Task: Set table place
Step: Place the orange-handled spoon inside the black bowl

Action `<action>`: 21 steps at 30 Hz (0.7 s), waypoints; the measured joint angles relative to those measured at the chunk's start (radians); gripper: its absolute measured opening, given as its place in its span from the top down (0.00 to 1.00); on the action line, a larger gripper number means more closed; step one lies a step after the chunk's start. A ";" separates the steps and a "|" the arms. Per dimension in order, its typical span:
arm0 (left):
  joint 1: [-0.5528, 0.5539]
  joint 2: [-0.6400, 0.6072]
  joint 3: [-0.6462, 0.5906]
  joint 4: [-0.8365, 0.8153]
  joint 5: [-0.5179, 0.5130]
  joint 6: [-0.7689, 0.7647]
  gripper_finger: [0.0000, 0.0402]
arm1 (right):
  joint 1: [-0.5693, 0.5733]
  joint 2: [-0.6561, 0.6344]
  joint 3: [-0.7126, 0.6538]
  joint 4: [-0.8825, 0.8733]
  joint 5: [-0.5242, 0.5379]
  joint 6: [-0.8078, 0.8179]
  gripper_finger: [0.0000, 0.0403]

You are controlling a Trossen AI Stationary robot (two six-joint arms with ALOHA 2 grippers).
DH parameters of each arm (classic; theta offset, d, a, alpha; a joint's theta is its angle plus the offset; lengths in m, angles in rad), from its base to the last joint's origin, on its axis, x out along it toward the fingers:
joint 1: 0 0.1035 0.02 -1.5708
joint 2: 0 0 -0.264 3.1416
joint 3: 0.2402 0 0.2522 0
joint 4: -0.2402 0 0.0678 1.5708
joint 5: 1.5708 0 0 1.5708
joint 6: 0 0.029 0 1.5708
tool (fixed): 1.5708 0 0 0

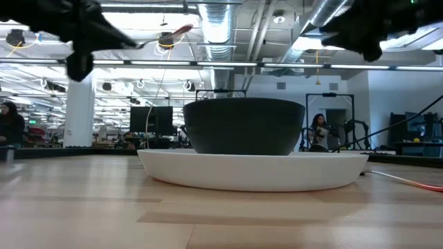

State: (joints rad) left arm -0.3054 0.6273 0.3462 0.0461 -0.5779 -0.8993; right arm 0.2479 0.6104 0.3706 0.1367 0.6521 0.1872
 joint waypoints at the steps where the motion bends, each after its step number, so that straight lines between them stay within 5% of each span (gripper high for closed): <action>1: 0.032 0.012 0.000 0.043 0.038 0.035 1.00 | 0.001 0.000 0.000 0.031 0.000 0.009 0.42; 14: 0.343 0.231 0.001 0.391 0.432 0.152 1.00 | -0.001 0.128 0.000 0.183 -0.001 0.260 0.42; 21: 0.441 0.391 0.020 0.509 0.549 0.159 1.00 | -0.009 0.242 0.000 0.323 0.000 0.342 0.42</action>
State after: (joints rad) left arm 0.1353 1.0179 0.3666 0.5556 -0.0288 -0.7402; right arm 0.2394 0.8528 0.3706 0.4592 0.6521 0.5294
